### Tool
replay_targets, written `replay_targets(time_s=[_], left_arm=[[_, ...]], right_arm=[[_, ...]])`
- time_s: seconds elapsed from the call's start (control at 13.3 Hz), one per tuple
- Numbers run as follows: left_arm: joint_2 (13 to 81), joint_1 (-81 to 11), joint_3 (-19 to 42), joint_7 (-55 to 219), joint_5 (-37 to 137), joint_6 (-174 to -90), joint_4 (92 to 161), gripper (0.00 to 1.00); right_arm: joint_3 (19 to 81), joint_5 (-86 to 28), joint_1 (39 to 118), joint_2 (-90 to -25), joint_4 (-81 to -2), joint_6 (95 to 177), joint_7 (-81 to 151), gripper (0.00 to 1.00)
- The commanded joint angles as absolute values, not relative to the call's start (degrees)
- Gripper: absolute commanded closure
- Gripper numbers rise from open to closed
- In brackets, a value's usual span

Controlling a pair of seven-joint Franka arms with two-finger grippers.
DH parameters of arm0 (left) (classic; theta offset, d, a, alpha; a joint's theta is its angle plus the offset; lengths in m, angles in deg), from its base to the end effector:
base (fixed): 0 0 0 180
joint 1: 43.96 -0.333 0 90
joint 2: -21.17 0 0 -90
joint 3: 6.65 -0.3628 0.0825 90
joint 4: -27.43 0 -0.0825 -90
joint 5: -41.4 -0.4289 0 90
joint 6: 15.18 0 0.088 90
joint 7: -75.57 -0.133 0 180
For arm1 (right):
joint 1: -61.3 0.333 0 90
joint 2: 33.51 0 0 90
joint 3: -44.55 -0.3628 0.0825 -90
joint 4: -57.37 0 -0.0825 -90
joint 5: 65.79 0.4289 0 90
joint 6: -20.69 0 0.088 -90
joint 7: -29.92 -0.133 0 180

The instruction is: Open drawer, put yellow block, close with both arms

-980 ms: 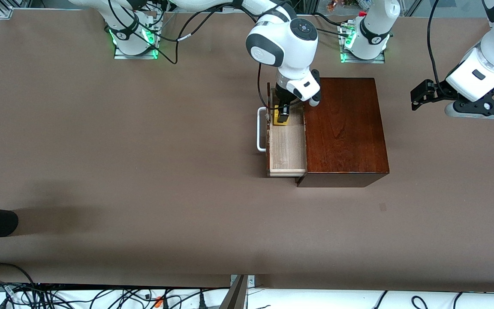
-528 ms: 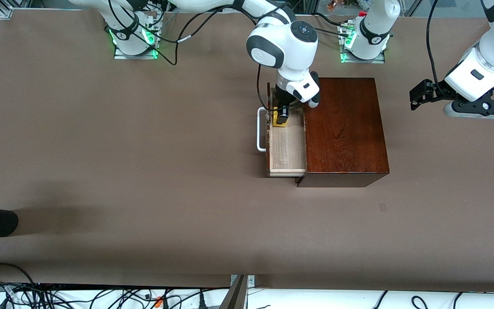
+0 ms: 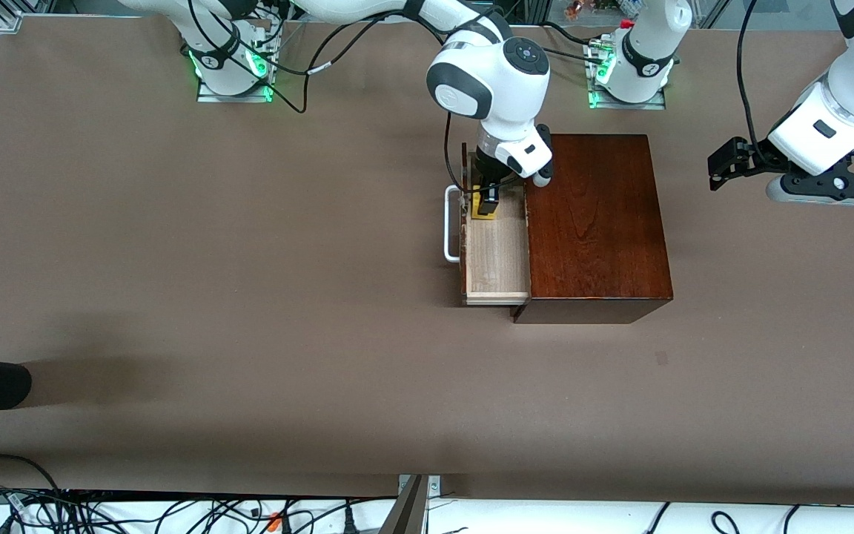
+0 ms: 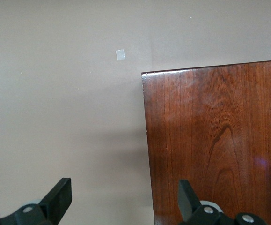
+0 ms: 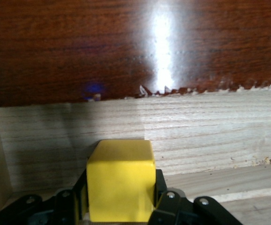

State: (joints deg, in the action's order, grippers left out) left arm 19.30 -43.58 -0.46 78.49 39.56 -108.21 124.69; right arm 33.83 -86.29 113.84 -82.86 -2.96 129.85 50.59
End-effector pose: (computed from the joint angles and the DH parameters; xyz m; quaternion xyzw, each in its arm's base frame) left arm 0.5844 -0.0641 0.6036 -0.9991 0.0329 0.0191 0.0194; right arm 0.4576 0.7166 0.3147 0.7221 0.6848 0.0364 0.0911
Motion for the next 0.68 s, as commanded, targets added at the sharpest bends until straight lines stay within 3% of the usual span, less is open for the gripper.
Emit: replay_targets(time_s=[0.0, 0.3, 0.6], left_arm=[[17.8, -44.0, -0.1, 78.5, 40.3, -107.9, 125.8, 0.0], [17.8, -44.0, -0.1, 78.4, 40.3, -107.9, 125.8, 0.0], [17.8, -44.0, -0.1, 78.2, 40.3, -107.9, 125.8, 0.0]], right_arm=[[34.2, -87.2, 113.8, -82.2, -2.9, 129.1, 51.5, 0.0], [34.1, -86.0, 113.3, -80.8, -0.6, 125.1, 50.9, 0.0], [34.5, -78.1, 104.2, -70.2, 0.1, 119.7, 51.0, 0.0]])
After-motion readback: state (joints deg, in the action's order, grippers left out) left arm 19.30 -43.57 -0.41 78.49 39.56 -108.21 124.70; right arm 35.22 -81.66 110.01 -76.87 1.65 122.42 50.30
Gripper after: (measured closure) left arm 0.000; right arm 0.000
